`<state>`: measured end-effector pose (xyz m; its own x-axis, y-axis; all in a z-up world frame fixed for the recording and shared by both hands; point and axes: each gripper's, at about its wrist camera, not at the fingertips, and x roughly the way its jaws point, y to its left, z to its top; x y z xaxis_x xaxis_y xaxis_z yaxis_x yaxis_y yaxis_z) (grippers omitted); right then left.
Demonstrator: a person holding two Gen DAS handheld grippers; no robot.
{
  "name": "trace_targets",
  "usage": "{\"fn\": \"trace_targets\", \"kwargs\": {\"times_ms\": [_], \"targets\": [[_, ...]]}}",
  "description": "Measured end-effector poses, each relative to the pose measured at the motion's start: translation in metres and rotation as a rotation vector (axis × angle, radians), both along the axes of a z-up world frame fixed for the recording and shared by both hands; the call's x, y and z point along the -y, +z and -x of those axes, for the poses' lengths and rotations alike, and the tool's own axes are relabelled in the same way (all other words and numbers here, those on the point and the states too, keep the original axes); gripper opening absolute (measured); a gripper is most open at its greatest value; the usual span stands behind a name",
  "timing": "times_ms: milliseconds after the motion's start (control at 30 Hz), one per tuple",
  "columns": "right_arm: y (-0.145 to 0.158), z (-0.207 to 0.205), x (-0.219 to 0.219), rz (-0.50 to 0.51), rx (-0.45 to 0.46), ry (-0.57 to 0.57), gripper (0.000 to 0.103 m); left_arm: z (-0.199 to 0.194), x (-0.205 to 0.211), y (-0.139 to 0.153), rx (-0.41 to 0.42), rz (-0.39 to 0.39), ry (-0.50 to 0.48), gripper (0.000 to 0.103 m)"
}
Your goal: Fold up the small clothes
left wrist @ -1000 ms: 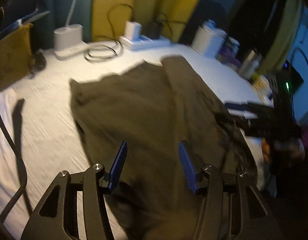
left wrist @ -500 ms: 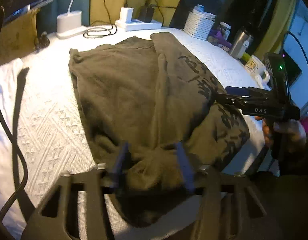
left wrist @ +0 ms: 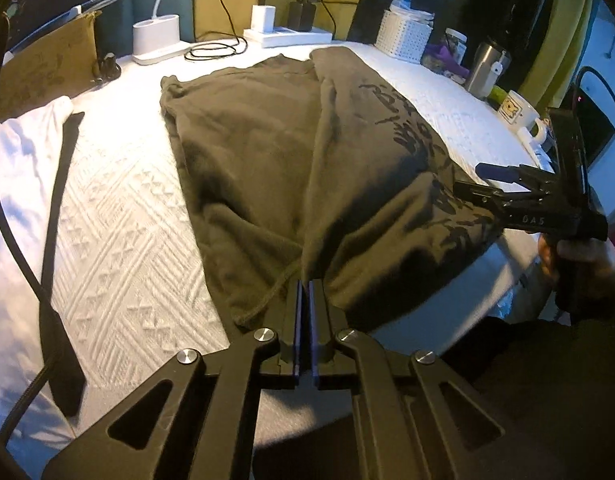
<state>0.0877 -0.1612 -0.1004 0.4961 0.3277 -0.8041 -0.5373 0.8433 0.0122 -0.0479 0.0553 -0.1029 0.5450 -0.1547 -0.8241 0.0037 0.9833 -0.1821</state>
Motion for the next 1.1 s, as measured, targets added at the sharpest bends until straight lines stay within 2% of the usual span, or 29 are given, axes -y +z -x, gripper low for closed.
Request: {"fn": "trace_targets", "kwargs": {"times_ms": [133, 300, 367, 467, 500, 567, 600, 633, 867, 967, 1100], "targets": [[0.0, 0.014, 0.006, -0.012, -0.001, -0.002, 0.082, 0.001, 0.005, 0.002, -0.012, -0.011, 0.0, 0.002], [-0.002, 0.04, 0.006, -0.035, -0.004, 0.105, 0.081, 0.0, 0.008, 0.01, -0.006, -0.014, -0.003, 0.003], [-0.002, 0.047, 0.003, -0.017, 0.014, 0.125, 0.081, -0.002, 0.011, 0.016, 0.003, -0.031, -0.016, 0.003], [0.001, 0.047, 0.005, -0.031, -0.02, 0.138, 0.082, -0.006, 0.011, 0.027, 0.023, -0.047, -0.022, 0.004], [0.003, 0.046, 0.007, -0.042, -0.028, 0.134, 0.082, -0.007, 0.011, 0.029, 0.03, -0.054, -0.023, 0.008], [0.007, 0.042, 0.011, -0.062, -0.035, 0.117, 0.082, -0.012, 0.009, 0.039, 0.063, -0.075, -0.02, 0.036], [0.01, 0.039, 0.013, -0.069, -0.031, 0.109, 0.082, -0.014, 0.007, 0.041, 0.072, -0.079, -0.016, 0.063], [0.013, 0.035, 0.015, -0.074, -0.026, 0.103, 0.082, -0.02, 0.005, 0.044, 0.09, -0.077, -0.007, 0.067], [0.028, -0.002, 0.022, -0.092, 0.01, 0.068, 0.082, -0.074, -0.006, 0.05, 0.11, -0.075, 0.025, 0.067], [0.029, -0.02, 0.024, -0.094, 0.013, 0.049, 0.082, -0.096, -0.006, 0.052, 0.119, -0.084, 0.014, 0.067], [0.029, -0.041, 0.025, -0.104, 0.005, 0.033, 0.082, -0.129, -0.001, 0.053, 0.134, -0.059, -0.044, 0.067]]}}
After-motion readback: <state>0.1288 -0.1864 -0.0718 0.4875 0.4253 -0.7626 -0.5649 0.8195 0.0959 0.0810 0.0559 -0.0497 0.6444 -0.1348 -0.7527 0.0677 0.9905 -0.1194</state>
